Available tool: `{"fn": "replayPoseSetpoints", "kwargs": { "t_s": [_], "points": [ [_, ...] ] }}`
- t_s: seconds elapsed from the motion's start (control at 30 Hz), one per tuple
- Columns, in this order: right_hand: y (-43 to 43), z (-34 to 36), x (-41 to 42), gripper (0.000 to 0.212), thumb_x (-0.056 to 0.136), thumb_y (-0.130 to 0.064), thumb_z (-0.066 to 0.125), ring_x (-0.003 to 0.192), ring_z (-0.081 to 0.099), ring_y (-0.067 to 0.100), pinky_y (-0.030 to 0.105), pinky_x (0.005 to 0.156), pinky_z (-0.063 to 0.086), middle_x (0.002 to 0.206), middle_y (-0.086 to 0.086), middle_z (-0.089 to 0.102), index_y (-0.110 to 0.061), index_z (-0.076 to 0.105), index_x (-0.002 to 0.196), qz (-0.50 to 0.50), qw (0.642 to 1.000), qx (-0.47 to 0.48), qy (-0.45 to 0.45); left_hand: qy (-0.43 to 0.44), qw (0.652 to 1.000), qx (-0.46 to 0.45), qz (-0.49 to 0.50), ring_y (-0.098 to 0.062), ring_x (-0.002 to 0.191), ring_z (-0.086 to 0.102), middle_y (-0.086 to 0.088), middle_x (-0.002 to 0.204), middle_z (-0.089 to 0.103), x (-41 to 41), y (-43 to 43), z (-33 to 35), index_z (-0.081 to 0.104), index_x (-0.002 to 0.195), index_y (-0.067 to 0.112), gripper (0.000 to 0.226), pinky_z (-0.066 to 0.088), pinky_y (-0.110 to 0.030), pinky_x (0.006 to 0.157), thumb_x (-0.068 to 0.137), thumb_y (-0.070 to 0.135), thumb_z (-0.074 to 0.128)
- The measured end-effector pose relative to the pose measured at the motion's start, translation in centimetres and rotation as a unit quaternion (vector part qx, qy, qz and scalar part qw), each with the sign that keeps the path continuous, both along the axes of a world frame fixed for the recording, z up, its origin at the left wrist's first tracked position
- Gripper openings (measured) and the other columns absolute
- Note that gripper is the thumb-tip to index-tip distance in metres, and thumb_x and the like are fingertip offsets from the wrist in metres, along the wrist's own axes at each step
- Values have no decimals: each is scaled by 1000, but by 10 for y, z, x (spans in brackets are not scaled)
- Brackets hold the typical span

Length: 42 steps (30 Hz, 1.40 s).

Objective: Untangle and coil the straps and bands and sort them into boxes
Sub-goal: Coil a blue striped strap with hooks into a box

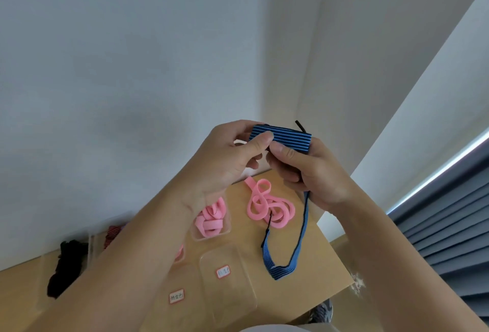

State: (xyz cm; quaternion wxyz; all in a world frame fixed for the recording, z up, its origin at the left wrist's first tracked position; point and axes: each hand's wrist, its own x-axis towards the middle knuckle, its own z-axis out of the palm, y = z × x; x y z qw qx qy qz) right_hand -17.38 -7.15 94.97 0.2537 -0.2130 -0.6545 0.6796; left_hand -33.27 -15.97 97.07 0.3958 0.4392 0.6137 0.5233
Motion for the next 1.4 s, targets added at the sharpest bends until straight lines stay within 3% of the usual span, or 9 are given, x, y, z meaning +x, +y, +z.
{"fn": "replayPoseSetpoints", "kwargs": {
  "t_s": [0.23, 0.4, 0.57, 0.67, 0.77, 0.83, 1.03, 1.2, 1.4],
  "points": [
    [-7, 5, -1, 34, 95, -43, 56, 54, 14, 15, 24, 43, 14, 67, 7, 16, -14, 63, 80, -4, 997, -75, 6, 126, 985, 93, 72, 0, 67, 64, 8, 89, 67, 19, 4, 5, 68, 115, 13, 17, 49, -14, 62, 100, 10, 60],
    [-20, 15, -4, 58, 86, -77, 49, 53, 9, 11, 24, 42, 10, 70, -2, 12, -21, 51, 73, -30, 960, -279, 6, 363, 885, 251, 148, -7, 88, 60, -2, 103, 62, 24, 7, -22, 67, 111, 7, 19, 50, -16, 76, 93, 1, 63],
    [-19, 26, -6, 40, 97, -46, 57, 57, 10, 13, 22, 42, 11, 80, 1, 13, -17, 59, 69, -91, 958, -270, -24, 481, 795, 325, 176, -15, 92, 59, -15, 103, 64, 17, 5, -31, 71, 109, -4, 25, 47, -8, 83, 86, -11, 62],
    [-16, 26, -6, 30, 101, -35, 54, 59, 9, 14, 23, 42, 11, 81, 4, 12, -18, 45, 78, -105, 969, -223, -28, 432, 851, 276, 115, -12, 82, 63, -6, 107, 64, 12, 0, -24, 71, 115, 6, 28, 55, -21, 73, 87, 4, 73],
    [-13, 24, -3, 32, 102, -29, 51, 59, 10, 15, 22, 40, 15, 80, 6, 13, -22, 37, 74, -98, 979, -176, -44, 187, 971, 135, 60, -16, 76, 70, 5, 105, 67, 10, -8, -5, 70, 114, 21, 22, 59, -32, 71, 93, 27, 72],
    [-14, 24, -2, 32, 103, -28, 49, 58, 11, 16, 21, 40, 18, 74, 4, 14, -23, 36, 75, -77, 986, -135, -55, 71, 996, 44, 42, -20, 74, 72, 3, 101, 69, 4, -9, 4, 70, 114, 21, 19, 60, -39, 71, 97, 27, 68],
    [-15, 32, 0, 38, 106, -25, 43, 51, 17, 13, 20, 42, 23, 60, -2, 20, -20, 31, 71, -42, 996, -6, -82, 60, 997, -13, -56, -27, 73, 73, -2, 92, 71, -2, -16, 15, 73, 111, 16, 24, 62, -40, 72, 95, 33, 66],
    [-24, 23, -6, 39, 107, -34, 43, 47, 22, 10, 23, 43, 23, 55, -8, 29, -18, 38, 72, -103, 992, -23, -68, 148, 988, 29, 20, -15, 67, 72, -2, 90, 69, 7, -8, 9, 69, 111, 16, 19, 58, -28, 61, 96, 27, 70],
    [-42, 21, -16, 48, 103, -50, 49, 49, 12, 11, 23, 41, 13, 59, -5, 20, -16, 57, 69, -146, 961, -231, -50, 435, 870, 182, 146, -22, 66, 56, -5, 94, 53, 9, 2, -29, 65, 102, 7, 16, 50, -39, 55, 88, 5, 71]
  ]
}}
